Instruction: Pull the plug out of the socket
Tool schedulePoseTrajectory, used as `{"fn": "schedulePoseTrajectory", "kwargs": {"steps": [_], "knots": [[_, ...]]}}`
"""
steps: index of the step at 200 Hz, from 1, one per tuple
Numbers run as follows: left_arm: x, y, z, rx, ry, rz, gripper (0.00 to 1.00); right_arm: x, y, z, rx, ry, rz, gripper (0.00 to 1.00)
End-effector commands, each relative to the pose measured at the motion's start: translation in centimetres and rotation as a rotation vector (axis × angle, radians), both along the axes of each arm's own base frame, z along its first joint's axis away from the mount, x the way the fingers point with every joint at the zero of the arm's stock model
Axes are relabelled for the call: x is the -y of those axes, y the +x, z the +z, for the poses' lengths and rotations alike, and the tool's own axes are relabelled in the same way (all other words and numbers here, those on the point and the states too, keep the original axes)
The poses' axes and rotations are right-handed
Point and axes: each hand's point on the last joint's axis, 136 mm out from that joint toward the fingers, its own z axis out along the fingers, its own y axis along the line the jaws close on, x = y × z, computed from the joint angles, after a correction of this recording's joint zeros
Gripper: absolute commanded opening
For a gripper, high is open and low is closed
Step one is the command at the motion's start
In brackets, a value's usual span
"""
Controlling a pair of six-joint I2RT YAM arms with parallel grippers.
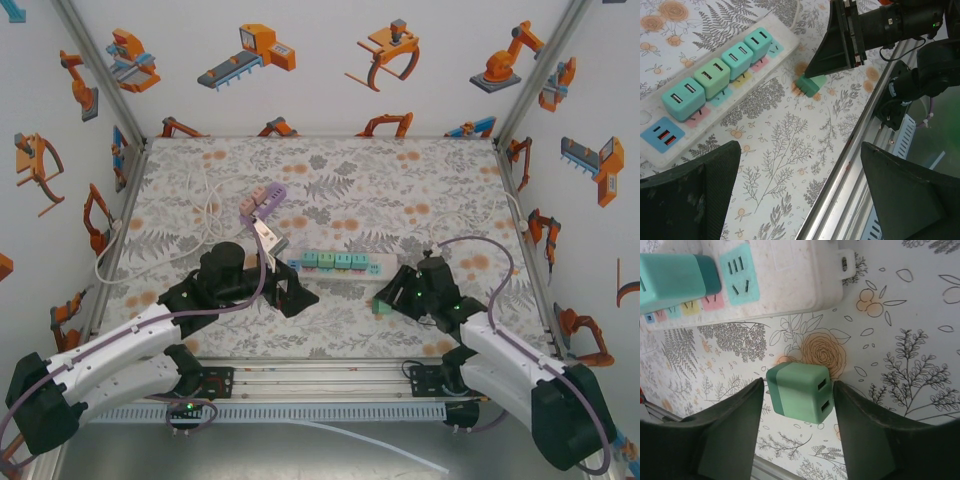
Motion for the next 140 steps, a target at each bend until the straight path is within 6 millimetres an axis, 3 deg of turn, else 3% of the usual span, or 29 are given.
{"fn": "schedulePoseTrajectory", "kwargs": {"steps": [1, 36, 61, 84, 114, 140], "knots": [[-0.3, 0.0, -0.4, 0.015, 0.015, 0.010, 0.97, 1.5, -0.6, -0.6, -0.021, -0.076, -0.029, 0.59], [-0.7, 0.4, -0.2, 0.023, 0.017, 0.047, 0.97, 1.7, 0.4, 2.5, 0.073, -0.109, -0.007, 0.61], [-1.7, 1.4, -0.2, 0.027, 0.039, 0.125, 0.97, 1.5, 2.0, 6.9, 0.247, -0.171, 0.065, 0.61], [-3.8, 3.5, -1.0, 0.020, 0.111, 0.299, 0.97, 1.0, 3.8, 11.4, 0.476, -0.270, 0.162, 0.61], [-6.2, 5.5, -1.8, 0.009, 0.154, 0.482, 0.97, -1.7, 4.4, 16.4, 0.829, -0.409, 0.435, 0.60], [-8.1, 7.1, -2.7, 0.012, 0.172, 0.628, 0.97, -4.1, 4.0, 17.9, 1.100, -0.572, 0.693, 0.58]]}}
